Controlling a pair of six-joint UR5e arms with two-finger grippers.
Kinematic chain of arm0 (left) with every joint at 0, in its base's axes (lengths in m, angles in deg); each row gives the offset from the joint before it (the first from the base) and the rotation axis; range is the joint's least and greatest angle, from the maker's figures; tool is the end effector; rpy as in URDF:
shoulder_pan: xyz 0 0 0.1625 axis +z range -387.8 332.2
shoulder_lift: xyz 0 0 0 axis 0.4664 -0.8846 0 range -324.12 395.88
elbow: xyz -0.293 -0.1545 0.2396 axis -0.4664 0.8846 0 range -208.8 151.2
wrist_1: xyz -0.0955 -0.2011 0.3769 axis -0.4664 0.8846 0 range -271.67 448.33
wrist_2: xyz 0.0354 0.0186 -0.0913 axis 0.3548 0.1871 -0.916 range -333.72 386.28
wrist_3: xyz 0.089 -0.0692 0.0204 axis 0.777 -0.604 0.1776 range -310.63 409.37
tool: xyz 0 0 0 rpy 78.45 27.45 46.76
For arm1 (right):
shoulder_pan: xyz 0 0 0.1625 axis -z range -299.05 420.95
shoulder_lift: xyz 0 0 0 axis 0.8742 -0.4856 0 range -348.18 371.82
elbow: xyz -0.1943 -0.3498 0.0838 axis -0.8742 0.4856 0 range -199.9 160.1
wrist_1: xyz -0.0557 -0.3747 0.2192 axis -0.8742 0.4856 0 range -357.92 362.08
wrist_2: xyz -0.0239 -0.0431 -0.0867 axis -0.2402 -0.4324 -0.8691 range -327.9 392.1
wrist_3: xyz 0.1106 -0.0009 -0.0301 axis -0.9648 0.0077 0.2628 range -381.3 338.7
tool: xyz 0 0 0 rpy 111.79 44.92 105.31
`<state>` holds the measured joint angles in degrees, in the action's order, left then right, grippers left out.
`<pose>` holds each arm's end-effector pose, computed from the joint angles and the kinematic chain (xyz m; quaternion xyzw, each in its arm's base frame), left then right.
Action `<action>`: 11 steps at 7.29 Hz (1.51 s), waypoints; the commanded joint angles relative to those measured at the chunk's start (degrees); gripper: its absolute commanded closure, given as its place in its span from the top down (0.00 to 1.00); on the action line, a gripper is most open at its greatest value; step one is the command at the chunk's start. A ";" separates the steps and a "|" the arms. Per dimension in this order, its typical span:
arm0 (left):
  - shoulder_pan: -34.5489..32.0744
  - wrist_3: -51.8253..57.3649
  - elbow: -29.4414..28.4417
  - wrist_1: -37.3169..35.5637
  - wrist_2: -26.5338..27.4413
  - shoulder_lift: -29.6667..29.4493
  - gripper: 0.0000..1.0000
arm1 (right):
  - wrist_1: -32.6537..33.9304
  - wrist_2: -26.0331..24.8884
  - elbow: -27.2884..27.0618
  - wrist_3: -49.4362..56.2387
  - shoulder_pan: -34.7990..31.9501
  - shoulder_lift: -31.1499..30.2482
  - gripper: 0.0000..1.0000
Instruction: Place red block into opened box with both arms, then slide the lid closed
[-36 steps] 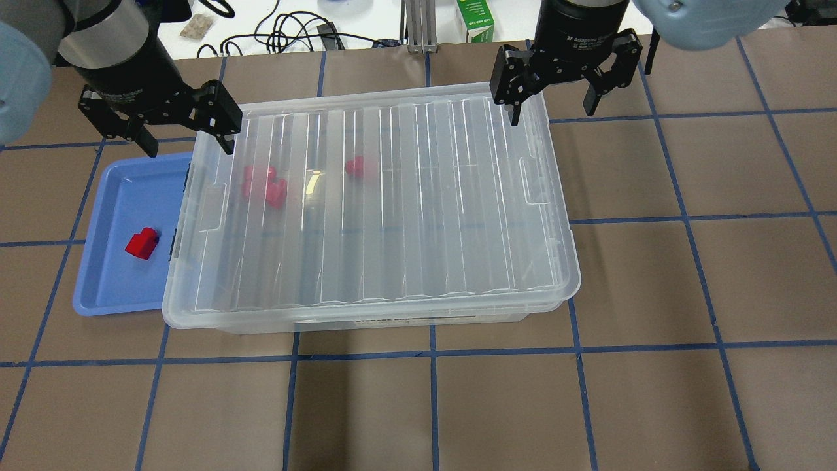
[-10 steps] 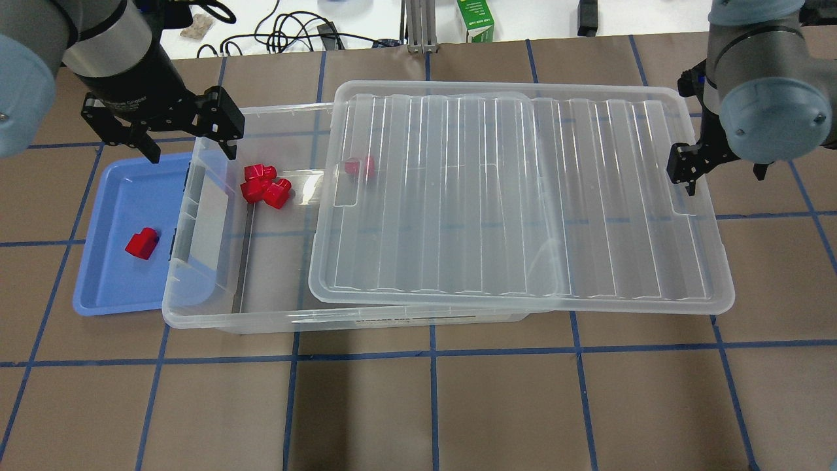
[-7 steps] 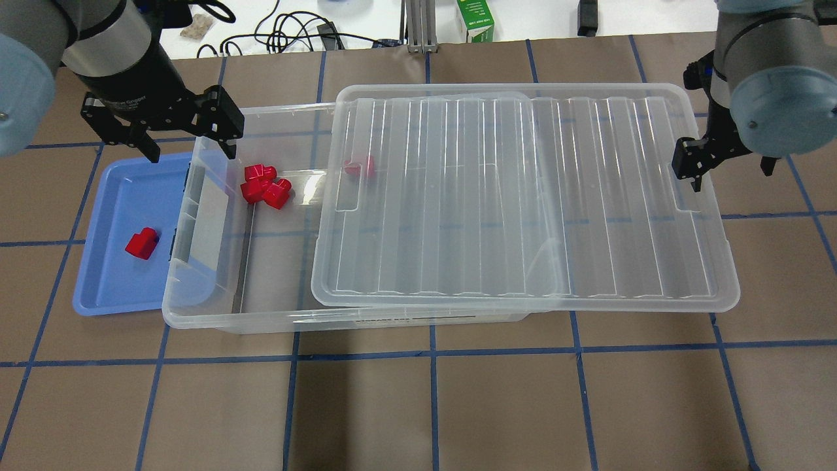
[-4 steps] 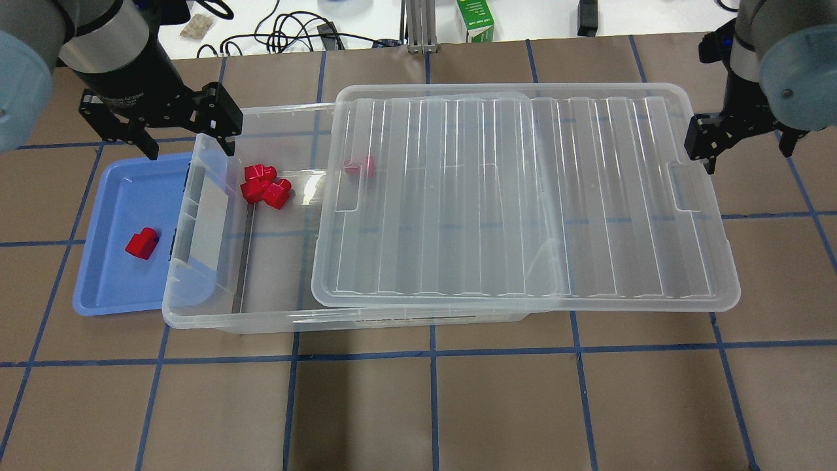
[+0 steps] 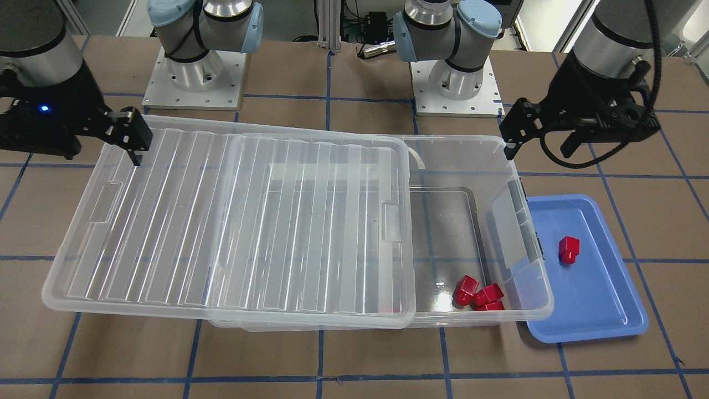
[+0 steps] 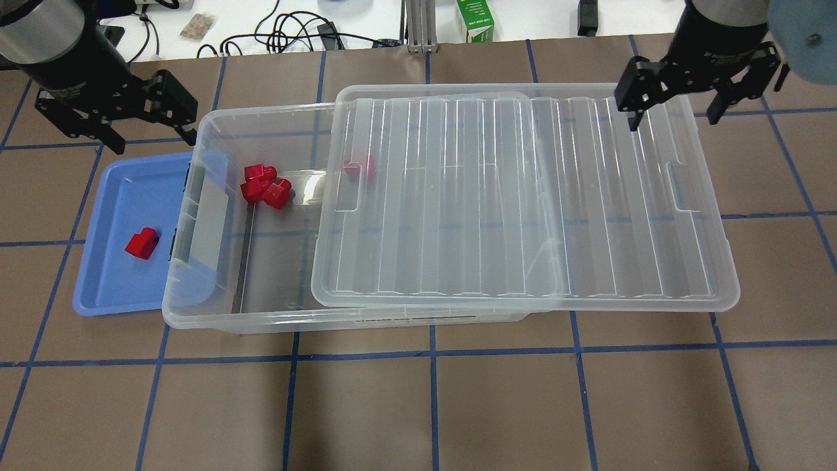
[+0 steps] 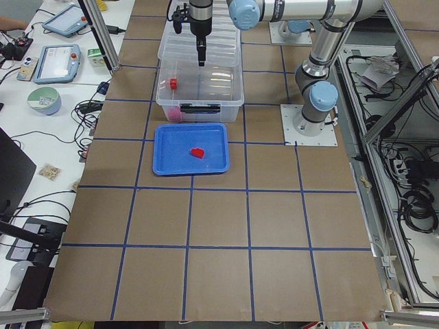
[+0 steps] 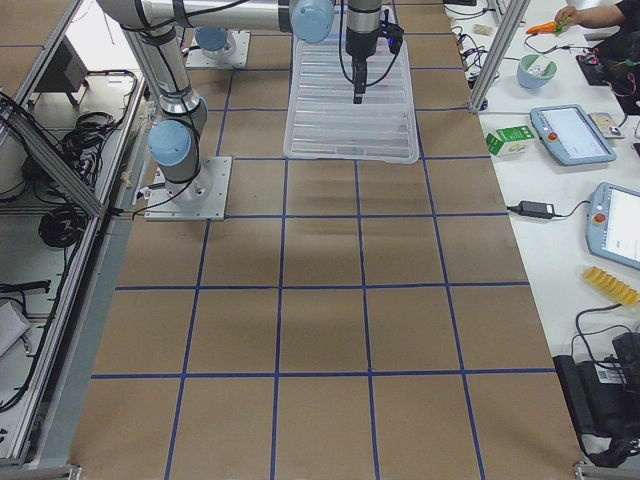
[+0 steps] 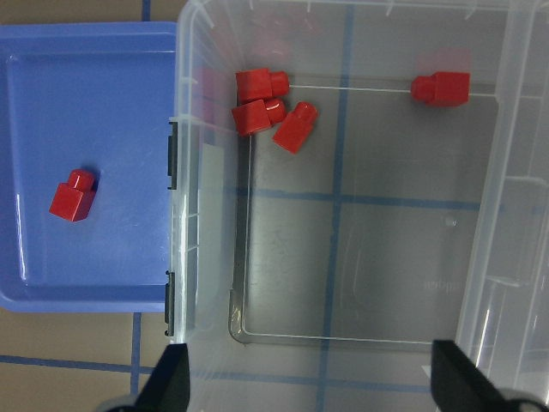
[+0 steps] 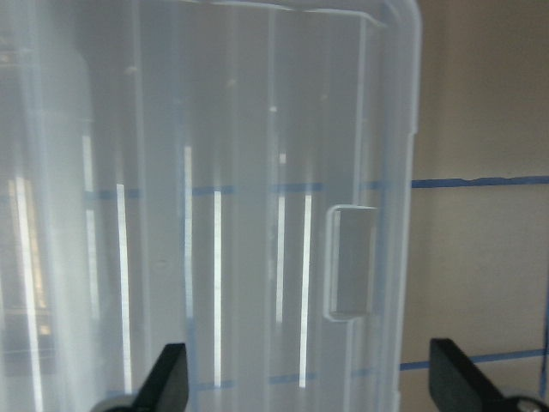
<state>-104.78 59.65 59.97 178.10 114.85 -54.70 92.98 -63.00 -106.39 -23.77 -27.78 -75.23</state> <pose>-0.0151 -0.5397 0.4630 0.0238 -0.9996 0.0100 0.0107 0.1111 -0.5430 0.4632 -0.0332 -0.9984 0.0132 0.0443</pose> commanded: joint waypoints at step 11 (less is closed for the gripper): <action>17.48 32.69 12.38 -26.13 3.94 -25.77 1.00 | 3.41 4.22 -0.09 -10.54 -6.20 0.57 1.00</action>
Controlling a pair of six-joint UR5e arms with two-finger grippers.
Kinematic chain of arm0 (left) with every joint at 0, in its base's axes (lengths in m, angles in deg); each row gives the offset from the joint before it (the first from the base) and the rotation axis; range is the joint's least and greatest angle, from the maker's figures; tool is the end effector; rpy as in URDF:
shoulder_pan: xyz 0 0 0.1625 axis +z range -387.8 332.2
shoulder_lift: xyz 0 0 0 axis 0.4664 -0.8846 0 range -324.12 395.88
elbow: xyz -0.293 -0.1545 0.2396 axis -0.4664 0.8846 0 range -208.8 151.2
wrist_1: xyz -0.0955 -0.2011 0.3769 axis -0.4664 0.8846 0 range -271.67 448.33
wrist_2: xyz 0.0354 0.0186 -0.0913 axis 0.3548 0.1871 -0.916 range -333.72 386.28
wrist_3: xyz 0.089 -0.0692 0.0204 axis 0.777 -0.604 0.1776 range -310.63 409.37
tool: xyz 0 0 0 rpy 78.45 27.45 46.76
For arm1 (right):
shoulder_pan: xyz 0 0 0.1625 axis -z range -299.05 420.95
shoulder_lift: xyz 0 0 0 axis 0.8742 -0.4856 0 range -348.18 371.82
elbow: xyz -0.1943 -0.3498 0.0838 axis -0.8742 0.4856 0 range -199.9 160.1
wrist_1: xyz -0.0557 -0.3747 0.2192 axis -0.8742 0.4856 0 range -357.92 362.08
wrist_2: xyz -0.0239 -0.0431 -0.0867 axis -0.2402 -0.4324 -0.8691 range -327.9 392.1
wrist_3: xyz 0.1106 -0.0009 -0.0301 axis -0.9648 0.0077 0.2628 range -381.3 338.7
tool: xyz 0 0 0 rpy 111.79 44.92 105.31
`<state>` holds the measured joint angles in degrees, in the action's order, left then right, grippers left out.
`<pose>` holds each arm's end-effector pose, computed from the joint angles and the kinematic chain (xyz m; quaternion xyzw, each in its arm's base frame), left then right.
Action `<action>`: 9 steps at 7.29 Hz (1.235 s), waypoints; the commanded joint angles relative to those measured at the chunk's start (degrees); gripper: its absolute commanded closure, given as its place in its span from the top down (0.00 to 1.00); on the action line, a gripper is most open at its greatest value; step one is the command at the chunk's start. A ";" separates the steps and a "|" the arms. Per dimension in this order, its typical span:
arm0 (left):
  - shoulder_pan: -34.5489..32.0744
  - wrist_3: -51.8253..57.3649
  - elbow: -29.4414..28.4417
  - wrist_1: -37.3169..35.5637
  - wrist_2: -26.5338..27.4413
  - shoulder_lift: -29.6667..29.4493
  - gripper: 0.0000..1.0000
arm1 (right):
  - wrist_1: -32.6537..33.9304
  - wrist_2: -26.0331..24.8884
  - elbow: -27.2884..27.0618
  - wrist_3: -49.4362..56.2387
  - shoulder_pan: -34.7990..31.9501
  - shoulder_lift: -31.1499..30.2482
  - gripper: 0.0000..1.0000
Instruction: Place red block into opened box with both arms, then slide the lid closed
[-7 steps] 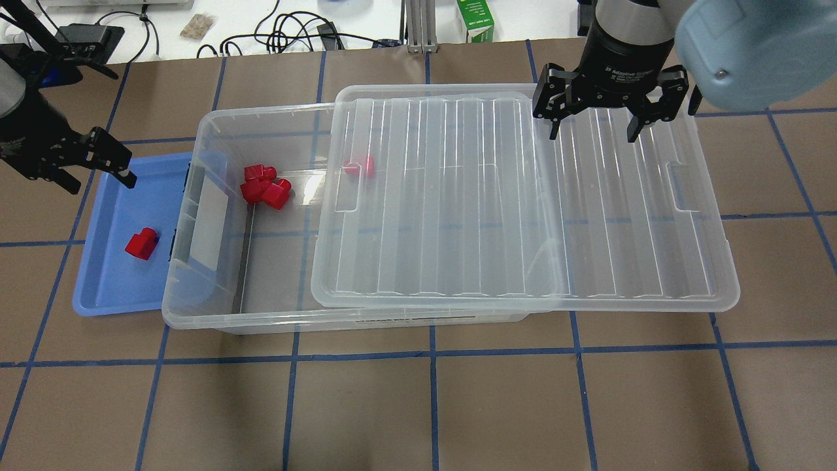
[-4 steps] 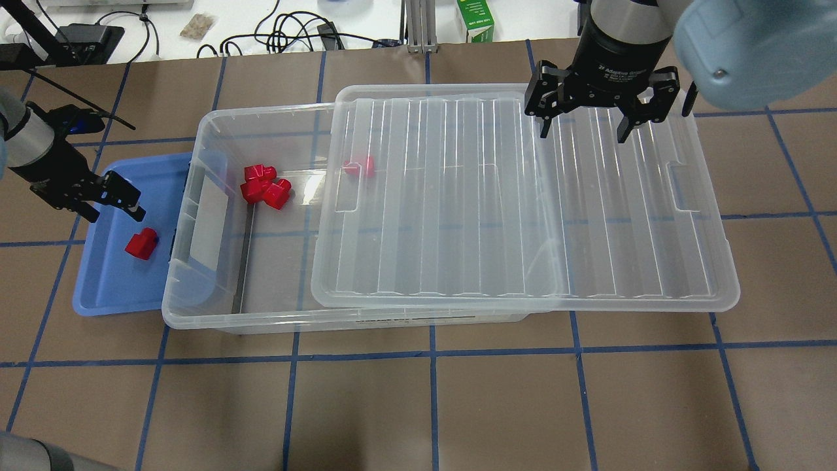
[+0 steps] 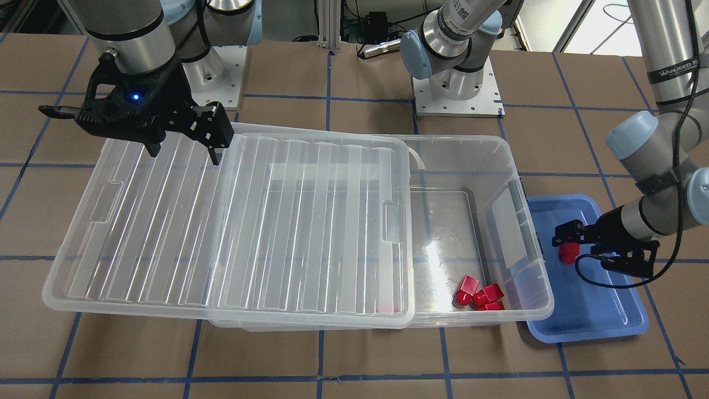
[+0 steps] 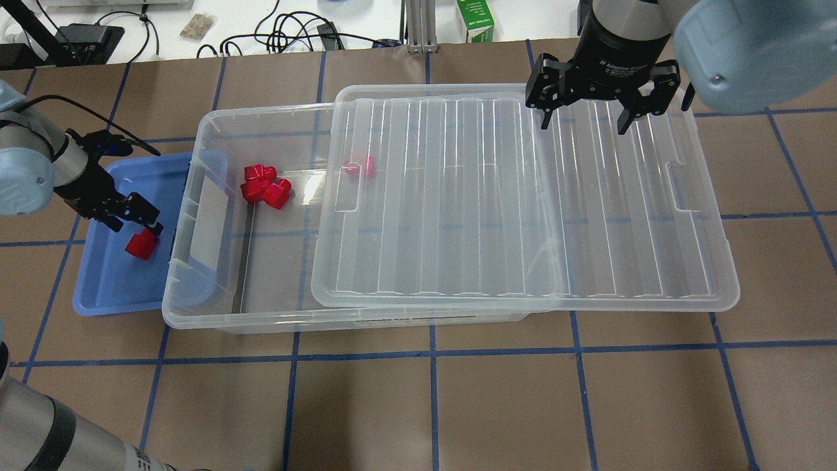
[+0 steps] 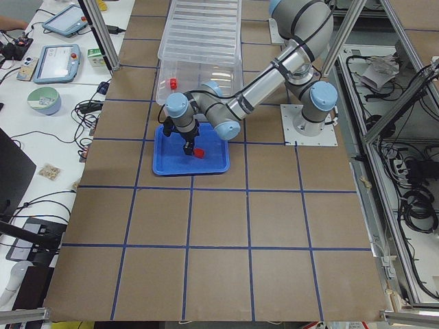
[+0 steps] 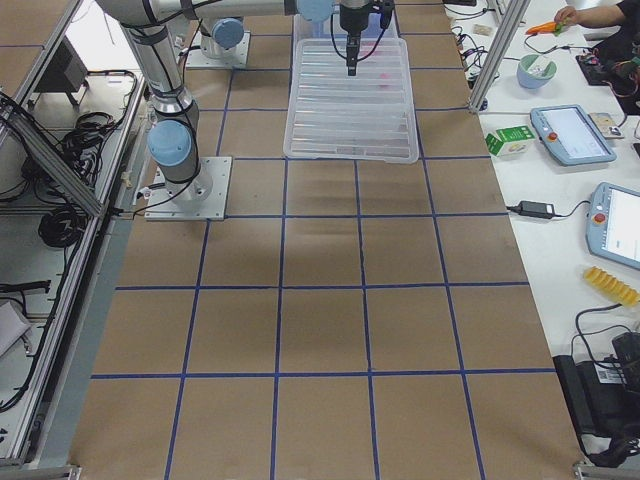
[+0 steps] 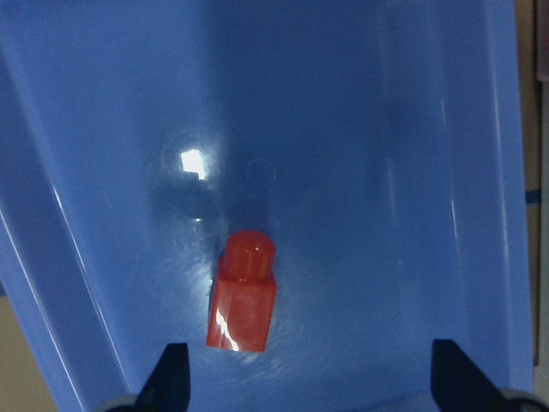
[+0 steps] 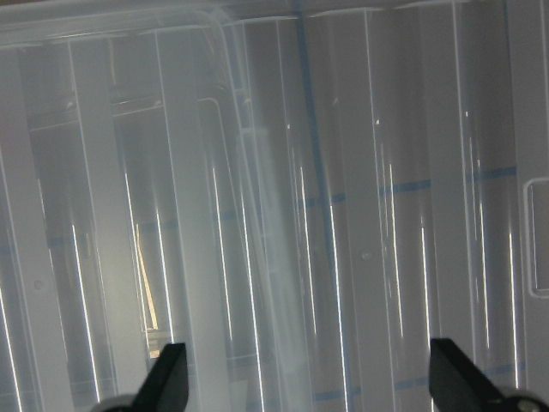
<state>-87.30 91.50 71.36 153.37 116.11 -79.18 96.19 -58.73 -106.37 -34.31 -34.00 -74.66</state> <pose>0.1849 -0.5774 0.1619 -0.1008 -0.9909 -0.0712 0.0541 0.1786 -0.5362 0.4634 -0.0705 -0.9968 0.0367 0.0015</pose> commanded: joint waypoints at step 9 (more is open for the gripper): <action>-4.73 1.21 -9.40 12.65 3.61 5.88 0.00 | 1.34 0.12 -0.28 0.09 0.03 0.00 0.99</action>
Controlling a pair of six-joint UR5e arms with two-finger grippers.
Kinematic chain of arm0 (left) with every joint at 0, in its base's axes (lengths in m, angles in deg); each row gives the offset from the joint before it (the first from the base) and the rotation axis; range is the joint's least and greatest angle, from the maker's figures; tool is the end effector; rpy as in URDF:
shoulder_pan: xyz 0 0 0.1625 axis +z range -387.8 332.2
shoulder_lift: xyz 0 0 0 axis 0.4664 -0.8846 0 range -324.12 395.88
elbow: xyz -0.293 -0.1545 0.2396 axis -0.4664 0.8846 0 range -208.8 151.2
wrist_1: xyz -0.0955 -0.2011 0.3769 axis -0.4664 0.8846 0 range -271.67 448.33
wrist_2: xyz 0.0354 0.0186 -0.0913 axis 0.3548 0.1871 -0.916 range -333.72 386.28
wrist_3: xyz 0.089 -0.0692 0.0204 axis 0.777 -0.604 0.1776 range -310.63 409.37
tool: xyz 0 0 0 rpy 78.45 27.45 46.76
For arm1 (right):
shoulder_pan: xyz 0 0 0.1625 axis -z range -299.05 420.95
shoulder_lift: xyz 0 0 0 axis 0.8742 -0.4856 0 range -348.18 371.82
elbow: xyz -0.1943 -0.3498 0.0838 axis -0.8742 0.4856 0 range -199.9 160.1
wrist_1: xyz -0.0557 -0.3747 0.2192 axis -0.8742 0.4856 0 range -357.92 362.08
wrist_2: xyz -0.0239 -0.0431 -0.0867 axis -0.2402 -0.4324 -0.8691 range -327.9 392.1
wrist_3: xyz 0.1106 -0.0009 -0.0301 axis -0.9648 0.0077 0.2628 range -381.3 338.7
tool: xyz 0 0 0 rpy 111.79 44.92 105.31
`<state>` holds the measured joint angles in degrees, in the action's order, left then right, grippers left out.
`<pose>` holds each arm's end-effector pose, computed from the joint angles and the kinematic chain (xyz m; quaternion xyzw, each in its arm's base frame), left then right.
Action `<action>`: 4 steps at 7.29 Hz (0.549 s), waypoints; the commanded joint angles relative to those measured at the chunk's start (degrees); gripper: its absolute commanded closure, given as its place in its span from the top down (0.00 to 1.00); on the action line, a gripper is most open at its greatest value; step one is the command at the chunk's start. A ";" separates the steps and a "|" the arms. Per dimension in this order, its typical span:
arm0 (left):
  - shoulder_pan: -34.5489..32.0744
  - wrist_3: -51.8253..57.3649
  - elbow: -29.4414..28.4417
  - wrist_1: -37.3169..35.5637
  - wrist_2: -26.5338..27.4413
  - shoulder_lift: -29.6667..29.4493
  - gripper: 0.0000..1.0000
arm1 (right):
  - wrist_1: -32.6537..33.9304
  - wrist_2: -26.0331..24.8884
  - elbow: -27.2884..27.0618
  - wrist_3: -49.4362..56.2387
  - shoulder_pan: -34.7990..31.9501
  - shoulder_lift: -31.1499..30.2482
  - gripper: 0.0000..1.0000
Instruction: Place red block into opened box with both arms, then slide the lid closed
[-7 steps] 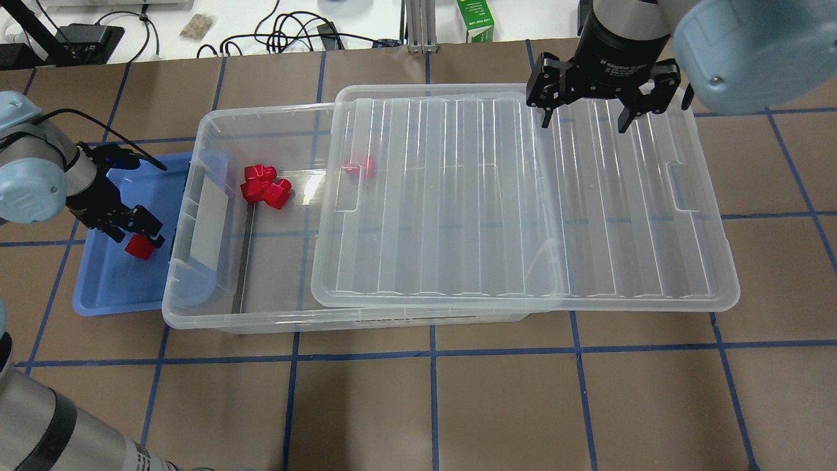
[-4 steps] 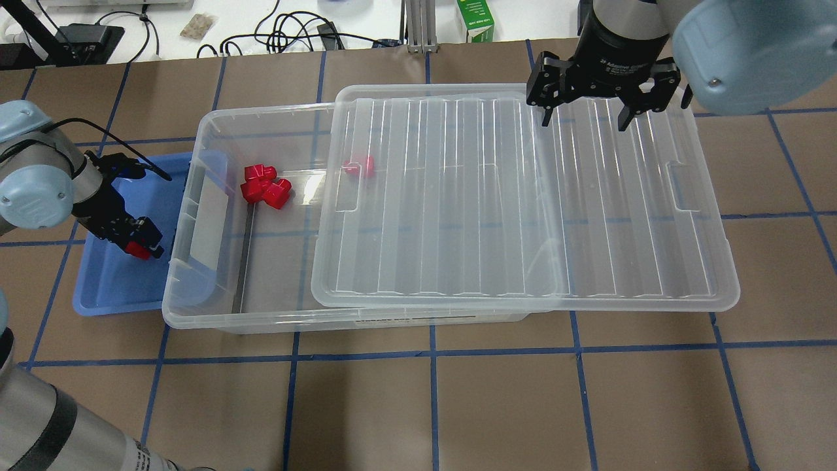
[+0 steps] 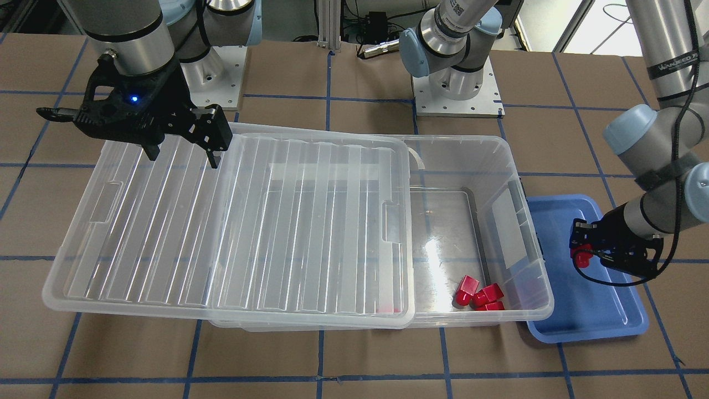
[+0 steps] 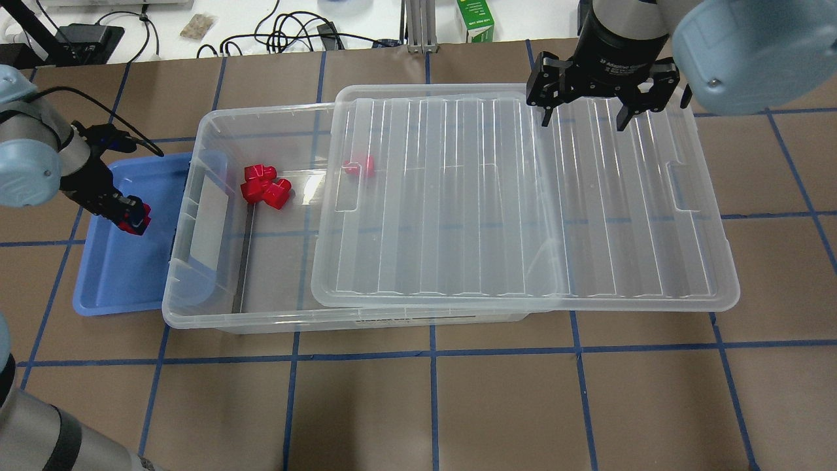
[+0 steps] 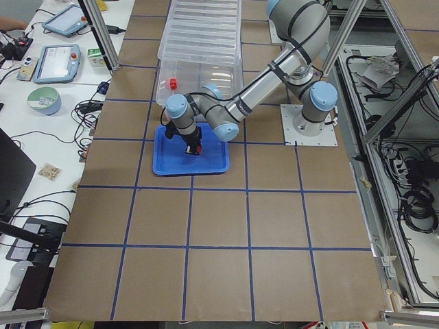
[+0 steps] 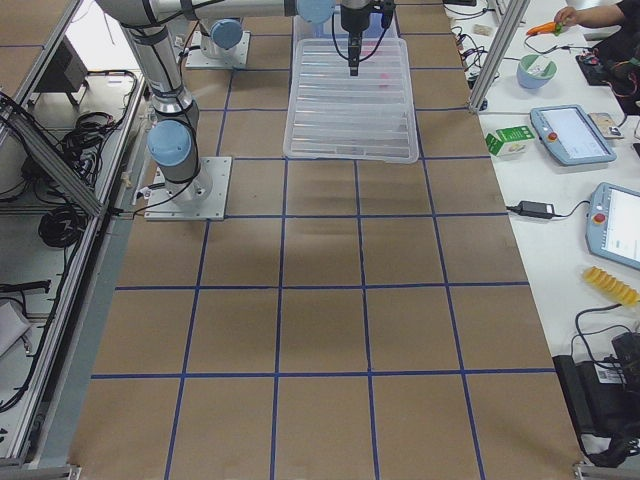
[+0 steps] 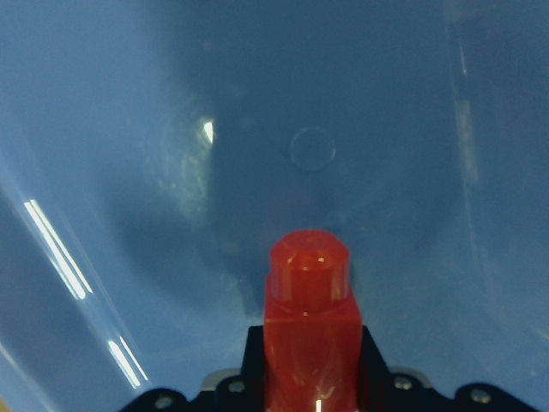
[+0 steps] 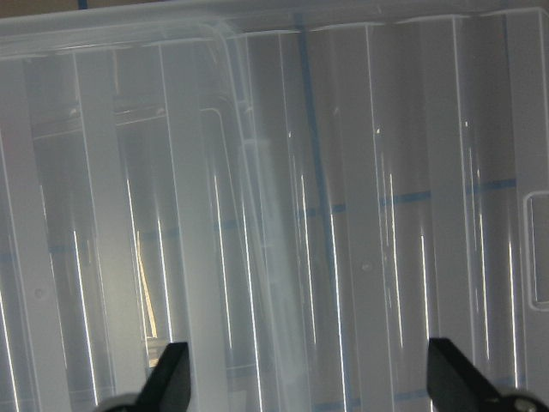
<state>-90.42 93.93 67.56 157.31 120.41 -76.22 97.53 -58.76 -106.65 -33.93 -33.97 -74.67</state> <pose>0.1668 -0.5942 0.2163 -0.1513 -0.9857 -0.0736 0.0090 0.1784 -0.5382 0.4635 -0.0675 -0.9967 0.0459 0.0005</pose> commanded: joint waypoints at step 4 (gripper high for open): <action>-14.76 -26.90 -7.78 19.08 -7.73 11.45 0.00 | -0.09 0.50 -0.09 0.15 0.09 0.18 1.00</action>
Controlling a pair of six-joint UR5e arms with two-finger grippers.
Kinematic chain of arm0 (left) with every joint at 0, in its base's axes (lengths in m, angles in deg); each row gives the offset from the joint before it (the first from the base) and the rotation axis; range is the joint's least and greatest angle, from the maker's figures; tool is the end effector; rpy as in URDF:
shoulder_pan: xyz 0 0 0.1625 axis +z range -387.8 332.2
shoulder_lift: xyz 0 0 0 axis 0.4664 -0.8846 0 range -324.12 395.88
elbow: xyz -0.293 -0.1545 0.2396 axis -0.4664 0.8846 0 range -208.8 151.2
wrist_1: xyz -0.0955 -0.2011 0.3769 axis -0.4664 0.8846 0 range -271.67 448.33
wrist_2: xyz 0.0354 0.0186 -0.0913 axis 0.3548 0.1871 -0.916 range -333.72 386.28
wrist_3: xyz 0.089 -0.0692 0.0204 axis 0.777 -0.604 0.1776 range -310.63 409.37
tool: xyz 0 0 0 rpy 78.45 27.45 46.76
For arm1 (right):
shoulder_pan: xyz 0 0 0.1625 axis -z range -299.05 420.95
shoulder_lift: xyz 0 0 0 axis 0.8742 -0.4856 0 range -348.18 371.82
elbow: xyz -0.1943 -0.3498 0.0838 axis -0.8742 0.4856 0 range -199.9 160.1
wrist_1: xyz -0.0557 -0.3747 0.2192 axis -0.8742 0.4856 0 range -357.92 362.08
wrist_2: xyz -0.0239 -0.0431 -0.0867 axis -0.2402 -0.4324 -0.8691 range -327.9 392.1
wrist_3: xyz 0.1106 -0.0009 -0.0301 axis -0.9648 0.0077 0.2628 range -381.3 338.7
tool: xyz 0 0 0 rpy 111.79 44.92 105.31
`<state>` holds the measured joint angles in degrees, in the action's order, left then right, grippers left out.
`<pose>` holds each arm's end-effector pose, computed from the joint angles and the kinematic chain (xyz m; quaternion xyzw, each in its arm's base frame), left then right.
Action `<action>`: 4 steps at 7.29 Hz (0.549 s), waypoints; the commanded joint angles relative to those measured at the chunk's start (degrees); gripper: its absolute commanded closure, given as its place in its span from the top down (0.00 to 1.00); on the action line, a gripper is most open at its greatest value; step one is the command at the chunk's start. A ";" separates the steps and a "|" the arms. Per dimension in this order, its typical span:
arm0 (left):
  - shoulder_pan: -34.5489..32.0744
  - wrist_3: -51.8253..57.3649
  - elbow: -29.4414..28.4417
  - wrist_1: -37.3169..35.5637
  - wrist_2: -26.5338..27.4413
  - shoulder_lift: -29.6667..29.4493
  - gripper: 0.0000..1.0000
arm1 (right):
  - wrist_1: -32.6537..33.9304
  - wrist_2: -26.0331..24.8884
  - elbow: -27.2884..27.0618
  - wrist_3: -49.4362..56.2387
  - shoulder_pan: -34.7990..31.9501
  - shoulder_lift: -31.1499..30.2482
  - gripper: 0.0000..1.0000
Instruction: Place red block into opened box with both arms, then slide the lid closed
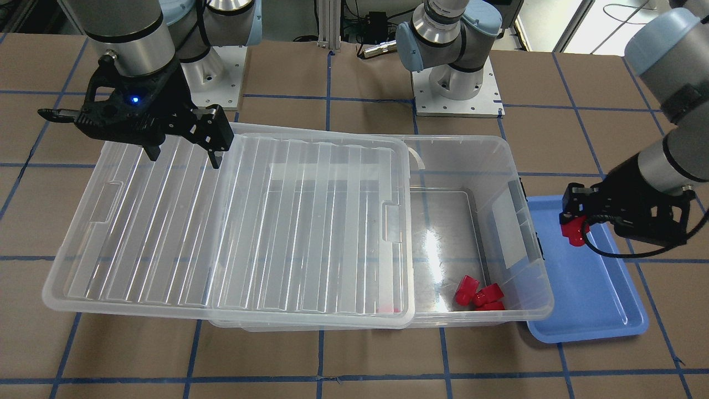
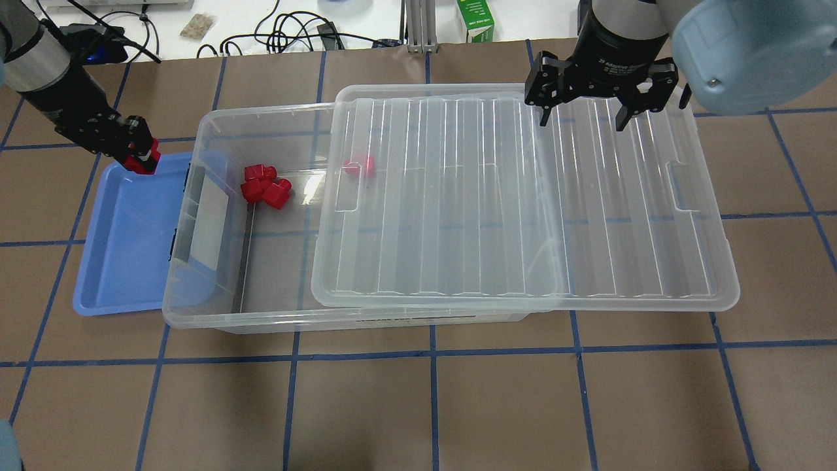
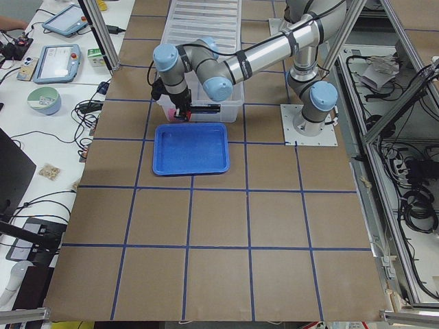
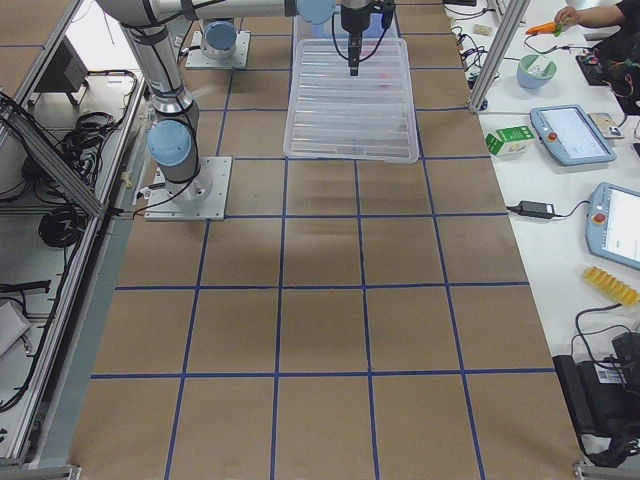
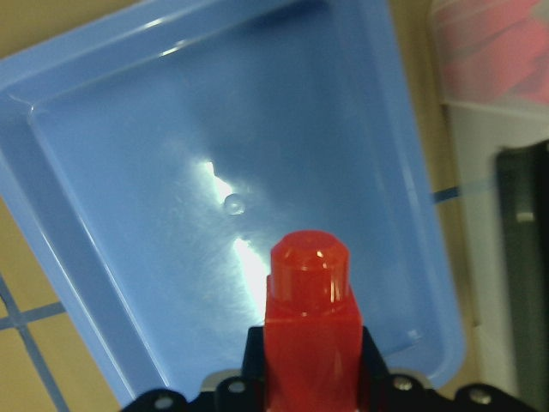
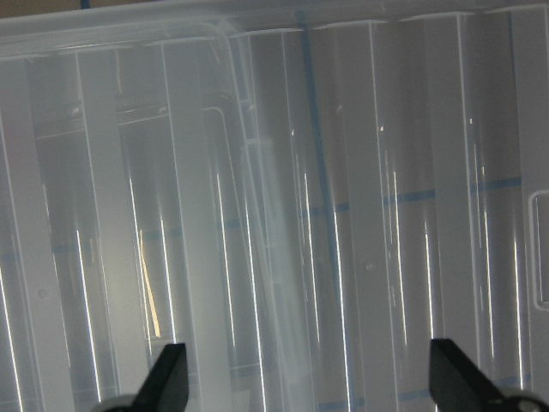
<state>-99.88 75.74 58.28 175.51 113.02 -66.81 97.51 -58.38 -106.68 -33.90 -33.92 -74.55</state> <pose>0.0471 -0.6004 0.3649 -0.0718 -0.9952 -0.0455 0.0491 0.1788 -0.5388 0.4620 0.0675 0.9967 -0.0439 0.0025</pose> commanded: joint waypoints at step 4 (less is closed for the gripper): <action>-9.56 -15.81 16.48 -17.13 -0.08 0.12 0.00 | -0.68 0.12 -0.07 3.09 3.53 0.07 1.00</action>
<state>-108.06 61.70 68.09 166.59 112.77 -66.61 97.22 -58.53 -106.74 -32.37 -32.08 -74.49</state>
